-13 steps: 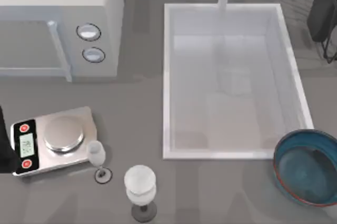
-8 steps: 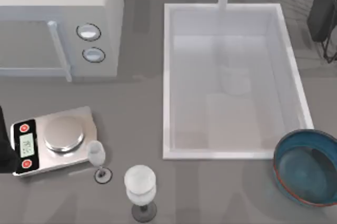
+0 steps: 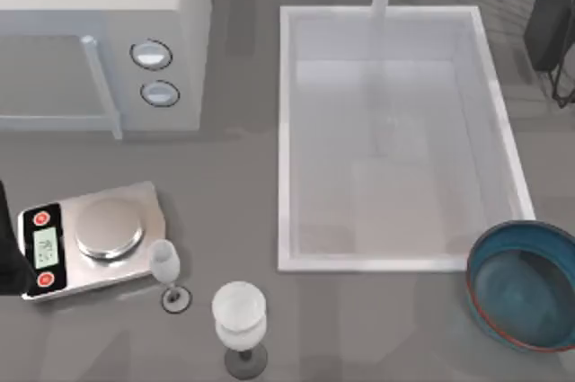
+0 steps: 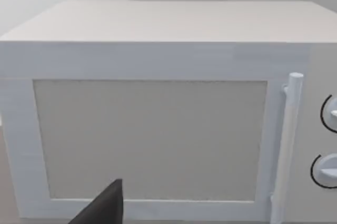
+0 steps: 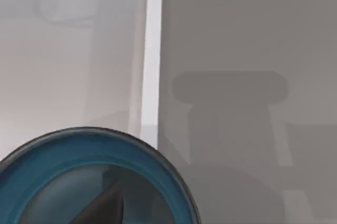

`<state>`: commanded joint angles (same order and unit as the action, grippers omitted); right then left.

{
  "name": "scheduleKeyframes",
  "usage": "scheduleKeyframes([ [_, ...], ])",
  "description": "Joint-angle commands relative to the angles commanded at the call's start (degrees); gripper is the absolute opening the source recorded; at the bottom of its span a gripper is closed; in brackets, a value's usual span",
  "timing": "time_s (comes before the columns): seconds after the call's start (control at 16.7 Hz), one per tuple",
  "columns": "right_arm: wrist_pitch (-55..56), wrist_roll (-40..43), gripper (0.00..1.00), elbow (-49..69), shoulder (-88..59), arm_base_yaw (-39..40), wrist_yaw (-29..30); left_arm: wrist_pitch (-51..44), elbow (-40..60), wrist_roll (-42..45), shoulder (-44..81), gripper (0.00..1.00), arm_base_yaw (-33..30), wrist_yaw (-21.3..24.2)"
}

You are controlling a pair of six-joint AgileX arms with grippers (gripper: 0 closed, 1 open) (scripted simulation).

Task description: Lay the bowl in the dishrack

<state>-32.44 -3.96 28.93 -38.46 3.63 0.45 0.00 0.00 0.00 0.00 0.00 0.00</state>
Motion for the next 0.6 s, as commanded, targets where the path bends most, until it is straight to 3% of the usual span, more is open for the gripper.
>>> scheduleKeyframes([
  [0.3, -19.21, -2.20, 1.00, 16.21, -24.63, 2.20, 0.31, 0.00, 0.00, 0.00, 0.00, 1.00, 0.00, 0.00],
  [0.6, -30.84, -3.79, 1.00, 27.60, -38.27, 3.64, 0.17, 0.00, 0.00, 0.00, 0.00, 1.00, 0.00, 0.00],
])
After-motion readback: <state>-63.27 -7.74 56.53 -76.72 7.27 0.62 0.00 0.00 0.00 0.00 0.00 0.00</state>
